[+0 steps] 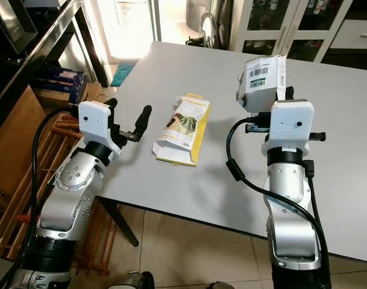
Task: Picking trash to rubbish bin
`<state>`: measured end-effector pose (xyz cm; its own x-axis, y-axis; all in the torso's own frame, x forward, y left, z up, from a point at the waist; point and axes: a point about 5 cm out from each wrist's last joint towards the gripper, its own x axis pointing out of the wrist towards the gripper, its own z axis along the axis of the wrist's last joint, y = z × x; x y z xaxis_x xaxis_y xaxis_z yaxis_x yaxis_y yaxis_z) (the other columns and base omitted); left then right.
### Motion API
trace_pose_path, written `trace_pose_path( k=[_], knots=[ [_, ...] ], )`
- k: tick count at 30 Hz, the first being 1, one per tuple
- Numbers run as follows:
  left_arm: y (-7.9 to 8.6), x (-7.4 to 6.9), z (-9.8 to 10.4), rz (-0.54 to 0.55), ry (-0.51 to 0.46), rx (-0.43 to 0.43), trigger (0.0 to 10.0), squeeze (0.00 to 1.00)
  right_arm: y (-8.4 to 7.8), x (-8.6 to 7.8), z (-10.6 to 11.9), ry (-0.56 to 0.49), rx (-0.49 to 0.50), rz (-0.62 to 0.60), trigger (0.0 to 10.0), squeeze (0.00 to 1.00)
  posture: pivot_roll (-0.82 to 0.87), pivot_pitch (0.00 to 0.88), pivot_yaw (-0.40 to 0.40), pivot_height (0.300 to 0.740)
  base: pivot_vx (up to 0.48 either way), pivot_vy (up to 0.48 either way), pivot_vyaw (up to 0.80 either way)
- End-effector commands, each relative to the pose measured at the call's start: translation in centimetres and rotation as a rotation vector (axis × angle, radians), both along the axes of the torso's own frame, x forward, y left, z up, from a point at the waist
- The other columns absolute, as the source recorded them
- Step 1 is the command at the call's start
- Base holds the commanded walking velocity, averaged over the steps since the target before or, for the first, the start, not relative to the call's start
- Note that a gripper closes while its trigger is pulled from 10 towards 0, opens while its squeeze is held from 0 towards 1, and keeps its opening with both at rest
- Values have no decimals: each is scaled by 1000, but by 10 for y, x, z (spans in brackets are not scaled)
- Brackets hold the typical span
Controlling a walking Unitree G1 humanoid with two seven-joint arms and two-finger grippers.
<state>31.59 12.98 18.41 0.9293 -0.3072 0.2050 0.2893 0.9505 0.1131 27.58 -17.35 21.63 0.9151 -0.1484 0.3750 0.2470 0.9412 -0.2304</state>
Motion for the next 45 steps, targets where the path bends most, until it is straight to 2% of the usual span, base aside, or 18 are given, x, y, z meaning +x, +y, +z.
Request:
trace_pose_path(
  k=[1,22,29,34,40,45],
  knots=[
    [-5,1,2,-26,-12,-8,10000,0,-2,-2,1,7,-11,-4,10000,0,-40,83,-1,740,0,-401,0],
    [-5,2,-2,-30,-9,-19,10000,0,8,-1,-1,50,-5,36,10000,0,-35,86,-2,740,0,-476,0],
    [-7,2,-2,-37,-10,-21,10000,0,10,-1,-3,60,-4,42,10000,0,-36,92,-2,740,0,0,0],
    [-7,5,0,-41,-15,-18,10000,0,10,-1,-4,68,-3,40,10000,0,-40,94,2,740,0,-480,0],
    [-7,7,2,-41,-19,-17,10000,0,10,0,-5,72,1,38,10000,0,-40,90,6,740,0,0,0],
    [-9,8,2,-47,-19,-15,10000,0,11,2,-7,77,5,37,10000,0,-35,85,8,740,0,-480,0]
  ],
)
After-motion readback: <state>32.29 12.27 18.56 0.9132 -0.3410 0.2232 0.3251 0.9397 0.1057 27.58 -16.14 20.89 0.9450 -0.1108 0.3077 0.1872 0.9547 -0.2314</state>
